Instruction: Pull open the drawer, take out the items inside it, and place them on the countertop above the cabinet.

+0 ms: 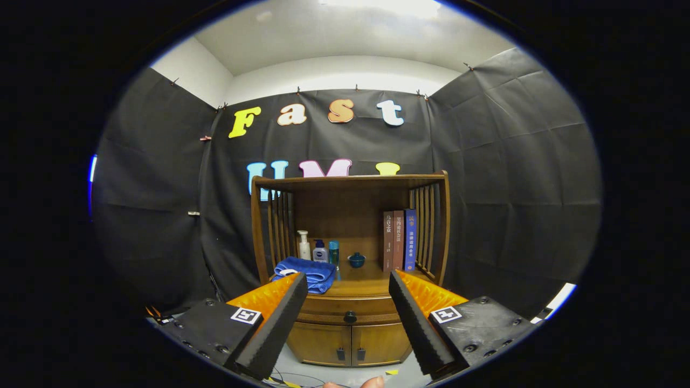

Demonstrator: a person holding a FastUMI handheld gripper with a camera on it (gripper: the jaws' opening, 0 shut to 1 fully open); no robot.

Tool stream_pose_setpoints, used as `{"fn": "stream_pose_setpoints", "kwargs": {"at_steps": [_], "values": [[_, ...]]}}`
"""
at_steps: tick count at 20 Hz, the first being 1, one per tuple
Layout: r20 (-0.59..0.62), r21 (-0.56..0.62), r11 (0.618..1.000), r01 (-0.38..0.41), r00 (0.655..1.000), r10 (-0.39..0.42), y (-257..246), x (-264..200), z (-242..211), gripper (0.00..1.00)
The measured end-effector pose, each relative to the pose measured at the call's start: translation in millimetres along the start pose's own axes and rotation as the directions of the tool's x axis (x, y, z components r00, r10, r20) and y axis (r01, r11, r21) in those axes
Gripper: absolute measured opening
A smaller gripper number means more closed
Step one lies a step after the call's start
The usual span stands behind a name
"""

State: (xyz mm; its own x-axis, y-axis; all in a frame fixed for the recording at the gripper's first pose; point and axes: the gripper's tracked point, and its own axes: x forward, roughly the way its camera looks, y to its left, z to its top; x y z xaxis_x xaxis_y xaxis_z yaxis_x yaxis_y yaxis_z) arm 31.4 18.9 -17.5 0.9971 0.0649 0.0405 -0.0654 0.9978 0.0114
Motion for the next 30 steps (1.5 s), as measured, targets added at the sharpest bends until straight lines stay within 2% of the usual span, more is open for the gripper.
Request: {"fn": "stream_pose_setpoints", "kwargs": {"at_steps": [3,7,13,21,26,30], "values": [[0.036,-0.01,1.0,0.001,0.999,0.0,5,24,-12,0.99],[0.029,0.002,1.0,-0.015,0.999,0.015,16,54,-54,0.98],[-0.075,-0.011,1.0,0.003,0.997,-0.004,14,102,-154,0.98],[-0.134,-0.041,0.999,-0.004,0.991,-0.001,6,165,-245,0.99],[-0.199,-0.026,0.999,0.027,0.98,-0.031,-7,200,-290,0.99],[-0.241,-0.006,0.999,0.046,0.969,-0.046,-10,222,-315,0.77]]}}
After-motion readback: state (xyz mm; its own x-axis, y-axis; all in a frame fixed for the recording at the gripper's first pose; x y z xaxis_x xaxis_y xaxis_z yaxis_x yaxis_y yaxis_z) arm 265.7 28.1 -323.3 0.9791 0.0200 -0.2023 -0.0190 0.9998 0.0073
